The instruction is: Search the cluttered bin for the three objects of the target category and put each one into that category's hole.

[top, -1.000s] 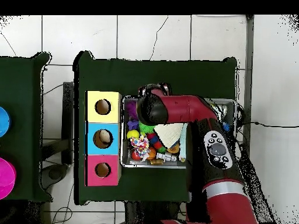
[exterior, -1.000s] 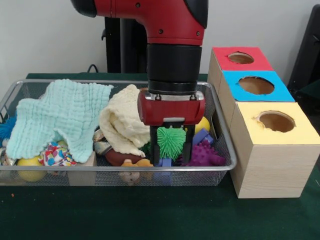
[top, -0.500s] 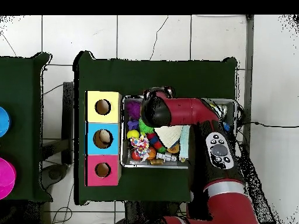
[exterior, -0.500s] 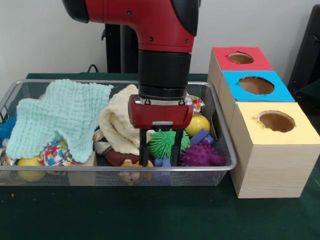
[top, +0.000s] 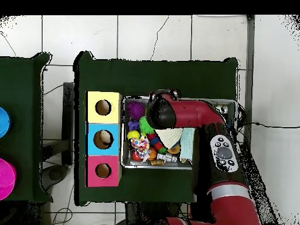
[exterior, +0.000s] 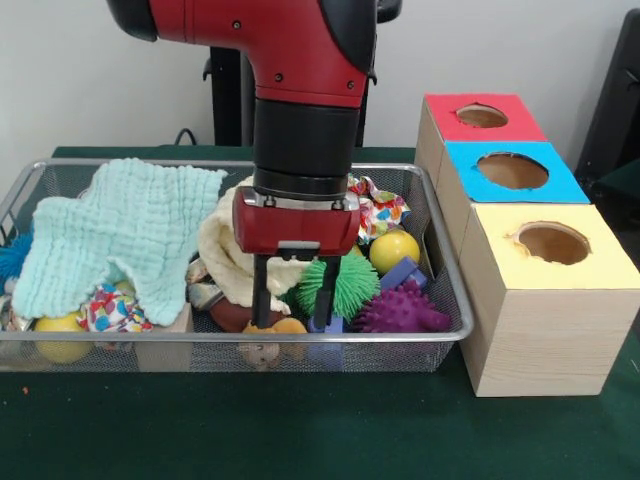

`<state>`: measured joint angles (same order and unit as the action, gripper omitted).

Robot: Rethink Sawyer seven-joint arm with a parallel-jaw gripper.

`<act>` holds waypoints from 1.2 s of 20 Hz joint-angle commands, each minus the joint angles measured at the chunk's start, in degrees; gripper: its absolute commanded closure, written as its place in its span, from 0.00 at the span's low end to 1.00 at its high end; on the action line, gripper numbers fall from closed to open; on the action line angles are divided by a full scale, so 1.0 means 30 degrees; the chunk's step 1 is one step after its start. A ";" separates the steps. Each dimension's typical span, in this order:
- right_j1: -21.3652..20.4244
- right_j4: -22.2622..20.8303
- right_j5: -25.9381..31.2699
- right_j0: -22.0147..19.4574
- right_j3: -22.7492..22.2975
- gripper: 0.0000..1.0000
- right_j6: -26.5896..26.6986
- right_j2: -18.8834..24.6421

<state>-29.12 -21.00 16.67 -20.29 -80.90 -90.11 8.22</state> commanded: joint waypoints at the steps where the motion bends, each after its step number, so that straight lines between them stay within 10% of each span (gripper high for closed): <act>1: 0.0960 -0.0689 0.1578 0.0313 -0.0868 0.00 -0.1722 -0.1137; 24: 0.2442 0.0511 0.0984 0.0306 -0.1774 0.00 -0.2448 -0.1281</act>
<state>-24.55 -20.86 16.64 -18.82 -81.37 -90.11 2.30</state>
